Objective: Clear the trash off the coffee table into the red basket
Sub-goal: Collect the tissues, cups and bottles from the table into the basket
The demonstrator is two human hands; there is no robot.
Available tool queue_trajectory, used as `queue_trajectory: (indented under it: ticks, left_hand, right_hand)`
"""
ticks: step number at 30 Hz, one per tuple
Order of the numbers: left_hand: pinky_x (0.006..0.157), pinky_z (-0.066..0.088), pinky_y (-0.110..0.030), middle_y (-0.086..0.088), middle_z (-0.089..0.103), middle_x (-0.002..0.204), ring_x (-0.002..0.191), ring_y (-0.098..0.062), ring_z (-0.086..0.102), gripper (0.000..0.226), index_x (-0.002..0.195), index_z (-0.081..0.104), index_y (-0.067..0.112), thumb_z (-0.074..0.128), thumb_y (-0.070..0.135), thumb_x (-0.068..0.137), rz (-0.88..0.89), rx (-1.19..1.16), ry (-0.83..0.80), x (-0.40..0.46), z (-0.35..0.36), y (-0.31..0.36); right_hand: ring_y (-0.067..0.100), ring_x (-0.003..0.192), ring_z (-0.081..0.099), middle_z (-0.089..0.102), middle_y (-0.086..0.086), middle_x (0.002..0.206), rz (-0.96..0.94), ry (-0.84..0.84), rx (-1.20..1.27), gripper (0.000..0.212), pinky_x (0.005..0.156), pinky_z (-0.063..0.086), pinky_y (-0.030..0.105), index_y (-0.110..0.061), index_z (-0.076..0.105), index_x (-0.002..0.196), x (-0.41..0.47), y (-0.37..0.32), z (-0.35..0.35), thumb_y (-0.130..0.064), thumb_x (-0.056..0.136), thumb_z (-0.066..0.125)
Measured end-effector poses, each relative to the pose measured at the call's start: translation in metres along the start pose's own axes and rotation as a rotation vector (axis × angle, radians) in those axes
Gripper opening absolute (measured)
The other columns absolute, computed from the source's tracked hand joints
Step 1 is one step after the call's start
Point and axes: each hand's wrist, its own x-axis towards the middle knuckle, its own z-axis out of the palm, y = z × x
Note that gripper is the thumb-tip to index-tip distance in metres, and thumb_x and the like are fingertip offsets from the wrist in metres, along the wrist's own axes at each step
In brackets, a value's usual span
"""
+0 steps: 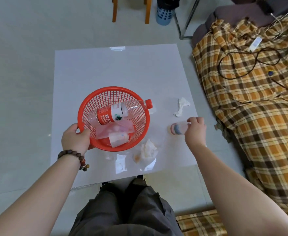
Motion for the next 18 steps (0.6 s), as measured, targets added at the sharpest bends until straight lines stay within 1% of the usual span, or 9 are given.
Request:
queue_trajectory:
  ticks: [4,6,8,9,11,13,15,16,18]
  left_hand:
    - [0.075,0.059,-0.051,-0.003,0.067,0.090,0.086,-0.031,0.067,0.005,0.086,0.060,0.026,0.057,0.023,0.089,0.023,0.039,0.052,0.003,-0.005,0.005]
    - [0.075,0.058,-0.052,-0.007,0.068,0.096,0.085,-0.032,0.067,0.004,0.090,0.061,0.024,0.057,0.022,0.089,0.025,0.025,0.054,0.005,-0.009,0.007]
    - [0.075,0.058,-0.052,-0.010,0.069,0.098,0.083,-0.032,0.067,0.005,0.090,0.061,0.023,0.057,0.019,0.089,0.025,0.010,0.051,0.005,-0.012,0.008]
    - [0.075,0.058,-0.052,-0.011,0.069,0.097,0.083,-0.033,0.067,0.006,0.089,0.060,0.023,0.057,0.018,0.089,0.020,-0.006,0.047,0.006,-0.014,0.008]
    - [0.074,0.059,-0.053,-0.011,0.069,0.096,0.084,-0.035,0.068,0.007,0.088,0.060,0.024,0.059,0.018,0.089,0.005,-0.035,0.033,0.005,-0.017,0.007]
    - [0.070,0.060,-0.052,-0.008,0.067,0.096,0.083,-0.035,0.068,0.006,0.090,0.059,0.025,0.063,0.020,0.089,-0.016,-0.072,0.016,0.003,-0.021,0.005]
    - [0.062,0.061,-0.048,-0.006,0.066,0.095,0.083,-0.034,0.069,0.009,0.093,0.059,0.025,0.064,0.021,0.088,-0.042,-0.120,0.010,0.002,-0.025,0.004]
    - [0.062,0.061,-0.049,-0.006,0.067,0.097,0.083,-0.034,0.069,0.009,0.094,0.059,0.025,0.063,0.021,0.088,-0.046,-0.128,0.009,0.001,-0.027,0.003]
    - [0.063,0.060,-0.053,-0.008,0.069,0.100,0.083,-0.034,0.070,0.009,0.092,0.060,0.027,0.060,0.019,0.088,-0.050,-0.144,0.004,0.000,-0.033,0.002]
  right_hand:
    - [0.026,0.109,0.046,0.045,0.010,0.121,-0.071,0.183,0.193,0.025,0.089,0.034,0.027,-0.004,0.059,0.107,-0.017,-0.016,-0.033,-0.001,0.093,0.039]
    - [0.013,0.100,0.045,0.045,0.004,0.113,-0.104,0.253,0.272,0.025,0.086,0.033,0.023,-0.007,0.061,0.103,-0.025,-0.031,-0.055,-0.004,0.093,0.038]
    - [-0.002,0.088,0.039,0.043,-0.002,0.108,-0.143,0.326,0.337,0.025,0.080,0.032,0.012,-0.012,0.061,0.100,-0.033,-0.048,-0.077,-0.006,0.092,0.038]
    - [-0.006,0.083,0.038,0.044,-0.001,0.107,-0.159,0.355,0.368,0.026,0.076,0.031,0.007,-0.014,0.061,0.099,-0.036,-0.056,-0.086,-0.006,0.091,0.038]
    - [-0.008,0.082,0.042,0.047,0.003,0.106,-0.194,0.384,0.423,0.027,0.074,0.032,0.005,-0.016,0.062,0.097,-0.044,-0.074,-0.097,-0.006,0.089,0.039]
    - [-0.013,0.086,0.044,0.050,0.006,0.103,-0.259,0.378,0.460,0.027,0.079,0.040,0.012,-0.013,0.064,0.093,-0.052,-0.094,-0.097,-0.002,0.088,0.040]
    - [-0.006,0.087,0.047,0.049,0.003,0.099,-0.321,0.318,0.509,0.027,0.081,0.049,0.034,-0.012,0.065,0.091,-0.061,-0.113,-0.090,0.000,0.087,0.041]
    - [-0.002,0.088,0.049,0.049,0.000,0.098,-0.346,0.281,0.531,0.028,0.079,0.051,0.041,-0.012,0.065,0.091,-0.065,-0.122,-0.085,0.000,0.087,0.040]
    - [0.008,0.089,0.052,0.049,0.000,0.098,-0.389,0.219,0.562,0.030,0.078,0.051,0.045,-0.014,0.066,0.089,-0.071,-0.139,-0.072,0.000,0.085,0.040]
